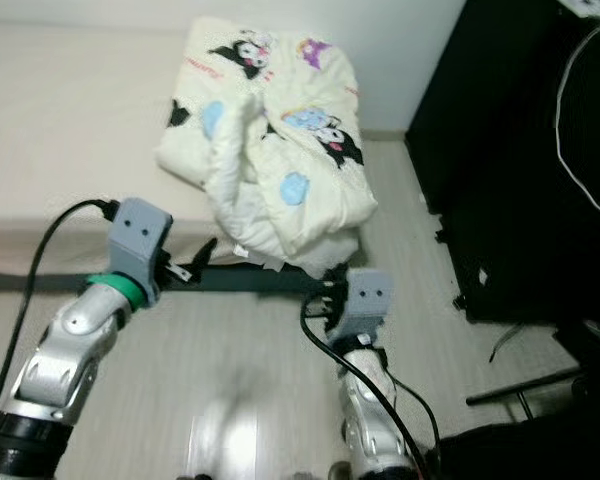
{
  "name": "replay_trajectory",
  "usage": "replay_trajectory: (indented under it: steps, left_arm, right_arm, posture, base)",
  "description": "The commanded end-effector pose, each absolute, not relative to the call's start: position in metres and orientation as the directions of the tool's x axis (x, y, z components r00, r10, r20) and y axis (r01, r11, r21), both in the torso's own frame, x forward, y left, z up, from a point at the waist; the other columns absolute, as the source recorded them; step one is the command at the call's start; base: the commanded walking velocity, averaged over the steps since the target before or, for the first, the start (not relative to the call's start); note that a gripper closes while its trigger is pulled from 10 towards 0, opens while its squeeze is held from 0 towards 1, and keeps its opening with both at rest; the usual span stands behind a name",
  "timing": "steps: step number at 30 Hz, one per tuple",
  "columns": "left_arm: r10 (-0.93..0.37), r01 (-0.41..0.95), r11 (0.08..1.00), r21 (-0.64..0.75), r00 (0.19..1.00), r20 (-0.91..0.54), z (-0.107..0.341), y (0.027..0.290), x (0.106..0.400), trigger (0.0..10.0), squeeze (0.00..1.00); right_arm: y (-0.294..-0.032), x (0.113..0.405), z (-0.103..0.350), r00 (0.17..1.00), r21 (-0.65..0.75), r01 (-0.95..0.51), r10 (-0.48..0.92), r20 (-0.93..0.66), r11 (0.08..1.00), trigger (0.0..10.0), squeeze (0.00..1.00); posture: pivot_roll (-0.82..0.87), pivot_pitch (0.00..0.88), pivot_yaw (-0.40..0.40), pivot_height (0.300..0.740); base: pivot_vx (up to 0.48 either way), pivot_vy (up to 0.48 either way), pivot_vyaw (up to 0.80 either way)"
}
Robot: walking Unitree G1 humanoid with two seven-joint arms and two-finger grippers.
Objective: Clean up the room
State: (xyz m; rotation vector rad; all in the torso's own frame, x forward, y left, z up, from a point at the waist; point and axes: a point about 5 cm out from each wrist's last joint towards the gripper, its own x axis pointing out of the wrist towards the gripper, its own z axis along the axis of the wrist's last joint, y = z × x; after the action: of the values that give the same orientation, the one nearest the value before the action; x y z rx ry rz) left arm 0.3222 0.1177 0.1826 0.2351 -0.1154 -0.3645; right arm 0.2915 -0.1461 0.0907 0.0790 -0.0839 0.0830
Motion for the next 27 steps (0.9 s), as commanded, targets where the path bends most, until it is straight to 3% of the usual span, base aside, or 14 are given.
replay_trajectory:
  steps: [1, 27]
  left_arm:
    - [-0.328, 0.308, 0.916, 0.257, 0.944, 0.036, 0.174, 0.131, 0.3217, 10.0, 0.0]
    - [-0.33, 0.31, 0.915, 0.258, 0.943, 0.038, 0.1751, 0.1305, 0.3228, 10.0, 0.0]
  right_arm:
    - [-0.1368, 0.2934, 0.094, 0.99, 0.085, -0.11, 0.101, 0.099, 0.99, 10.0, 0.0]
    - [-0.1363, 0.2933, 0.0952, 0.99, 0.093, -0.105, 0.095, 0.107, 0.99, 10.0, 0.0]
  posture:
    - [0.04, 0.137, 0.029, 0.731]
    - [0.04, 0.141, 0.032, 0.731]
  base:
    - [0.48, 0.0, 0.0]
    - [0.48, 0.0, 0.0]
